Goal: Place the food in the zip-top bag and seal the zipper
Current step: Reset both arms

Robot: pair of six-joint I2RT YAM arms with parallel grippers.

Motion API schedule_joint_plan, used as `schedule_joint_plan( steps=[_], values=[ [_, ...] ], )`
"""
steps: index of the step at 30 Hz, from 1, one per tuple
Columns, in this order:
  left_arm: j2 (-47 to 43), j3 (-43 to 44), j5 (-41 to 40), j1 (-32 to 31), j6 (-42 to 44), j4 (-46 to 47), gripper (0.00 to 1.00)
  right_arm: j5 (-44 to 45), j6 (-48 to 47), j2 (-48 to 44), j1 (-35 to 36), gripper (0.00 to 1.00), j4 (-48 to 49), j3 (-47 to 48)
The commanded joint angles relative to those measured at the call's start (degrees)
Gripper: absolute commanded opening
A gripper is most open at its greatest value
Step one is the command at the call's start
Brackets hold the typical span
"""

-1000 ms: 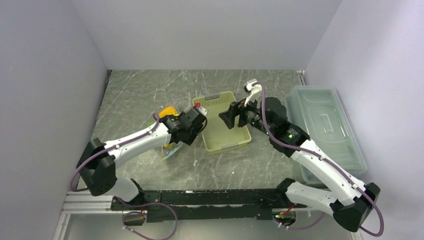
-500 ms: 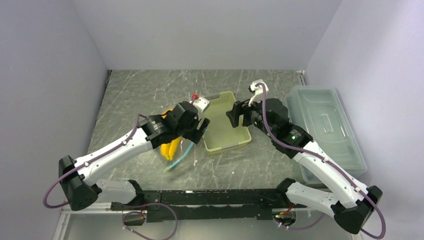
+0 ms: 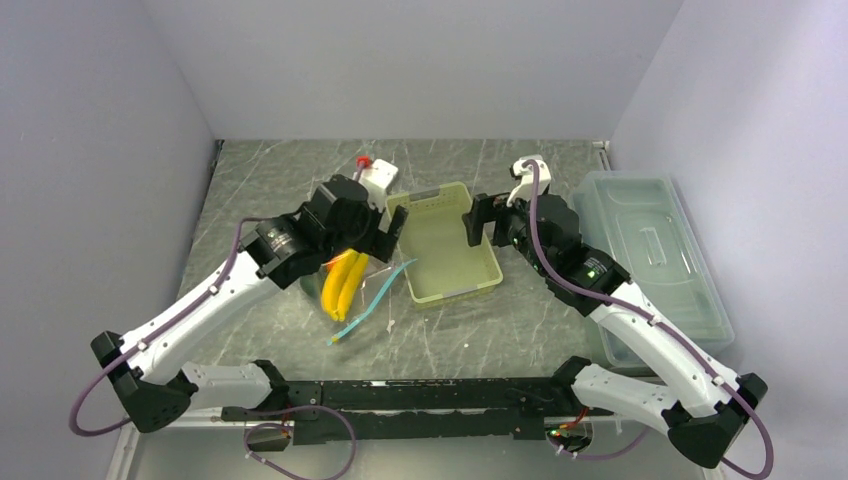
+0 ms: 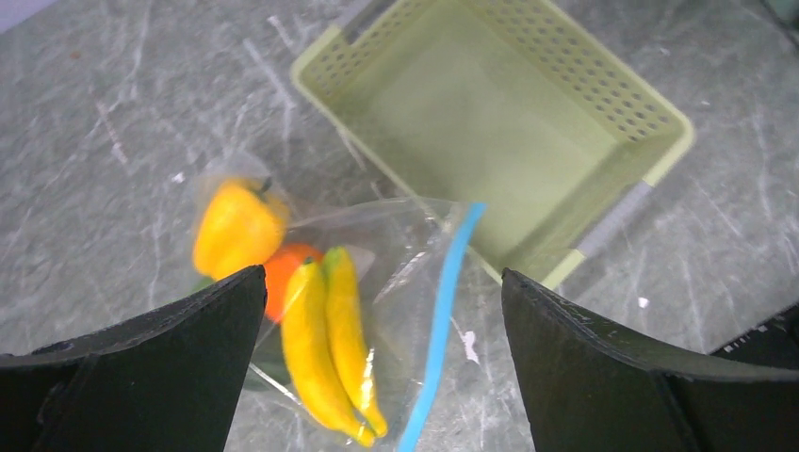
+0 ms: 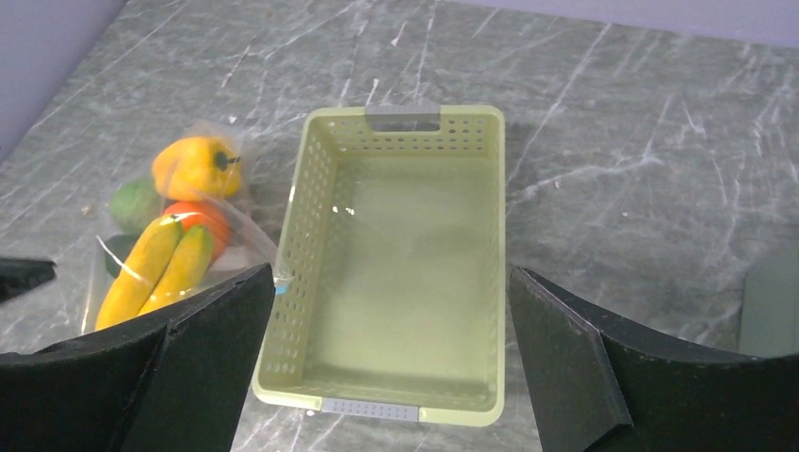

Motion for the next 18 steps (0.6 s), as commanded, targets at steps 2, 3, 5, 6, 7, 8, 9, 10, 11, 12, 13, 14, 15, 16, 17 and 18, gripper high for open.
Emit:
schedule_joint_plan(
  steps=[2,3,5,6,7,8,9,10,11,12,13,14,15,16,17,18],
  values=[
    [-2.5,0.9,3.3,9.2,-0.6,-1.2,1.0,6.4,1.6,-1.7,-0.1,1.0,-1.7,1.5],
    [-3.0,0.3,3.8,10.8,-0.5,-0.8,1.0,7.5,2.0,-2.0,-0.1,1.0,-2.0,1.4],
    [-3.8,-0.6,4.0,13.2,-0.1,-0.5,1.0,9.6,2.8,-2.5,-0.2,1.0,-3.0,1.2],
    [-4.2,-1.3,4.2,14.2,0.1,-0.3,1.0,9.8,2.8,-2.8,-0.2,1.0,-3.2,1.0],
    [-4.6,-1.9,4.5,15.8,0.2,-0.1,1.0,9.9,3.2,-3.0,-0.1,1.0,-3.4,0.6],
    [-4.9,-2.4,5.1,17.2,0.2,0.1,1.0,10.2,3.6,-3.1,-0.2,1.0,-3.7,0.2],
    [-5.2,-3.0,5.6,18.6,0.2,0.2,1.0,10.9,4.1,-3.3,-0.1,1.0,-4.0,-0.1],
    [-5.5,-3.6,6.4,20.1,0.1,0.4,1.0,11.5,4.7,-3.4,-0.2,1.0,-4.3,-0.3],
    [-5.8,-4.4,7.0,21.5,0.2,0.7,1.0,12.3,5.0,-3.5,-0.2,1.0,-4.7,-0.4],
    [-6.1,-5.3,7.5,22.6,0.2,1.2,1.0,12.8,5.0,-3.7,-0.1,1.0,-4.8,-0.6],
    [-6.5,-6.2,7.7,23.4,0.3,2.0,1.0,13.3,4.9,-3.9,-0.1,1.0,-4.8,-0.8],
    [-7.0,-7.0,7.5,23.9,0.2,3.0,1.0,13.6,4.7,-4.2,-0.1,1.0,-4.7,-1.1],
    [-7.6,-7.7,7.2,24.3,0.1,3.7,1.0,14.0,4.5,-4.4,-0.1,1.0,-4.5,-1.3],
    [-8.1,-8.4,6.8,24.6,0.0,4.3,1.0,14.5,4.3,-4.6,-0.1,1.0,-4.4,-1.5],
    [-8.7,-8.9,6.5,24.8,-0.2,4.9,1.0,15.1,4.2,-4.8,-0.1,1.0,-4.3,-1.5],
    [-9.3,-9.5,6.2,25.0,-0.4,5.5,1.0,15.7,4.2,-4.8,-0.1,1.0,-4.4,-1.4]
  ],
)
